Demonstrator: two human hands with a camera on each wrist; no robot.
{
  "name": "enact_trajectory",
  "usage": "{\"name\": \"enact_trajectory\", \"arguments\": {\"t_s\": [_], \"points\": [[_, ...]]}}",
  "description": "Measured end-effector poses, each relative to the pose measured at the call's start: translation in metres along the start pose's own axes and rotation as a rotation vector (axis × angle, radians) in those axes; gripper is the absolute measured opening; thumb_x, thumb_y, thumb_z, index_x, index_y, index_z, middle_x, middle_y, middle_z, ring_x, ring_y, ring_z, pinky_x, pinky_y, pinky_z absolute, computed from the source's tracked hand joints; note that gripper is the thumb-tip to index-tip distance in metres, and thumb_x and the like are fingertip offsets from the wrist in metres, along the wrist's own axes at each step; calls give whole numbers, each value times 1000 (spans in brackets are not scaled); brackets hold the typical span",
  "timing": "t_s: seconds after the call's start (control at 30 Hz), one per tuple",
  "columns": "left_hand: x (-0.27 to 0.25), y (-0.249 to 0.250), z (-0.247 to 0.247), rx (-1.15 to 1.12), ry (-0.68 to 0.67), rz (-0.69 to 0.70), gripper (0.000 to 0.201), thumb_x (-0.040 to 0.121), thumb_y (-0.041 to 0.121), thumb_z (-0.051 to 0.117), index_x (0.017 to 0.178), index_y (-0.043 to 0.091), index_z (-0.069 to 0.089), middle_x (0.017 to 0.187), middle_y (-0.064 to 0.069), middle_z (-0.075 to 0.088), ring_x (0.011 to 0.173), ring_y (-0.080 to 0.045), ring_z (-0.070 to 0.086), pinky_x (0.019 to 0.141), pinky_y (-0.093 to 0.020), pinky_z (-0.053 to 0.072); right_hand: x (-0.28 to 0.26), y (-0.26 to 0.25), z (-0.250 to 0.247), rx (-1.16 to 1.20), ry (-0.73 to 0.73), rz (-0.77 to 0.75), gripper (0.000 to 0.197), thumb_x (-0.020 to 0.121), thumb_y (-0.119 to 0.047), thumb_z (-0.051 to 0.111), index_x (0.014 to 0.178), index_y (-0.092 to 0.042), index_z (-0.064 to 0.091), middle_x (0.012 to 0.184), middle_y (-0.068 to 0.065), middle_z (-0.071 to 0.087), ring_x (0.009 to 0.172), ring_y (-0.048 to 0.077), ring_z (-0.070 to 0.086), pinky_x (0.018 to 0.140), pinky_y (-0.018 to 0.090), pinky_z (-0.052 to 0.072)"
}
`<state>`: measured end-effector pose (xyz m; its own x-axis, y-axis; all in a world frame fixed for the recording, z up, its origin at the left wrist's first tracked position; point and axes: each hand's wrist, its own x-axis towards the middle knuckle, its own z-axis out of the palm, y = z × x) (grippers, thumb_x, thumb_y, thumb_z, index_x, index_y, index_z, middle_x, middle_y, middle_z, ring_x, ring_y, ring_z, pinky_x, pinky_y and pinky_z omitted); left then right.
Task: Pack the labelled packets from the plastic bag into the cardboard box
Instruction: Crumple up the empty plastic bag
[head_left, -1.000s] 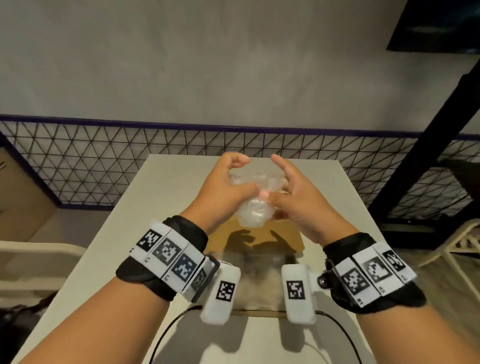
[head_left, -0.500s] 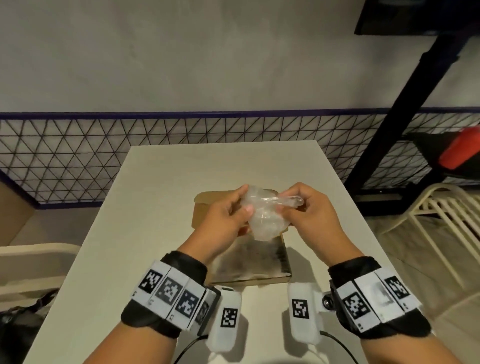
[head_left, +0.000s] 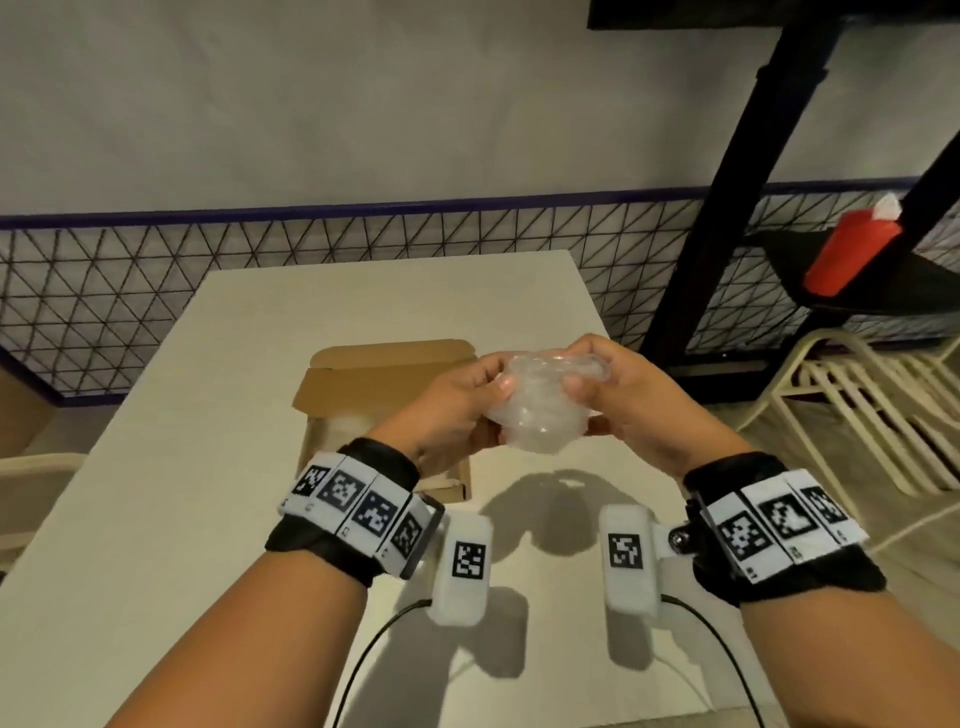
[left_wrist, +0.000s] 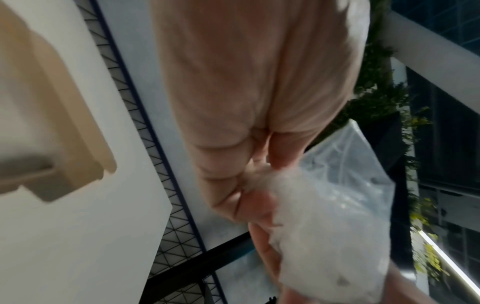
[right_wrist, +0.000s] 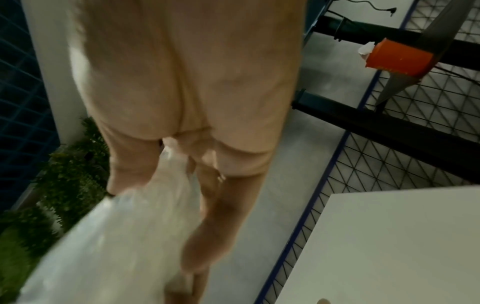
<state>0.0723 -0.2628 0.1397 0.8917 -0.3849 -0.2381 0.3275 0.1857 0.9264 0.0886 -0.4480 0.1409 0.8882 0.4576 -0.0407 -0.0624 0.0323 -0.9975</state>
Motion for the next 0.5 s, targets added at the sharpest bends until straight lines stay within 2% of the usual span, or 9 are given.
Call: {"name": "enact_trajectory", "arguments": {"t_s": [0.03,0.1,0.17,0.2,0.23,0.33,0.43,0.5], "points": [[6,-6,15,-42,24,-2,25,97,5,36,113,17,52,107,-5,60,91,-22,59,77,-32,54,-11,-1,-15,6,-64,34,58,44,-61,81,85,-25,60,91,-10,66,82,8,65,66,25,55],[18,-19,48,-92,73,-22,30,96,3,39,120,20,45,108,-3,59,86,-20,59,66,-26,56,-34,-3,-49,-25,-123,95,57,54,-54,81,94,-20,57,91,-7,65,83,8,64,68,25,55],[32,-33,83,-93,83,-52,37,97,5,41,128,23,39,109,-4,57,88,-21,57,63,-24,55,-58,-2,-82,-82,-109,110,34,69,-34,73,95,-18,57,94,-1,64,85,12,64,69,27,56],[39,-41,99,-82,81,-67,40,97,6,42,132,24,36,109,-4,57,89,-21,56,64,-25,53,-70,0,-97,-101,-87,111,25,72,-24,67,95,-18,58,94,1,63,85,14,64,69,28,56],[46,-49,115,-66,84,-81,42,97,7,43,134,25,34,107,-5,57,89,-21,55,65,-25,52,-80,2,-112,-103,-65,117,22,72,-18,64,93,-17,59,92,2,63,83,14,65,69,29,57],[61,-74,156,40,154,-102,40,97,9,44,132,26,34,97,-3,57,81,-14,57,61,-20,51,-109,14,-148,-80,-19,130,23,68,-10,75,85,-12,60,81,2,63,69,7,65,60,21,55],[73,-107,187,192,252,-112,35,96,14,48,131,16,41,92,-1,54,83,-12,56,74,-24,49,-128,36,-175,-169,58,157,15,81,4,63,81,-10,59,75,3,60,61,5,60,54,16,51],[80,-128,199,323,323,-118,31,95,18,50,126,12,48,98,-4,55,88,-14,54,80,-29,48,-136,56,-189,-234,127,186,16,85,5,59,83,-11,60,74,2,60,62,6,58,54,14,50]]}}
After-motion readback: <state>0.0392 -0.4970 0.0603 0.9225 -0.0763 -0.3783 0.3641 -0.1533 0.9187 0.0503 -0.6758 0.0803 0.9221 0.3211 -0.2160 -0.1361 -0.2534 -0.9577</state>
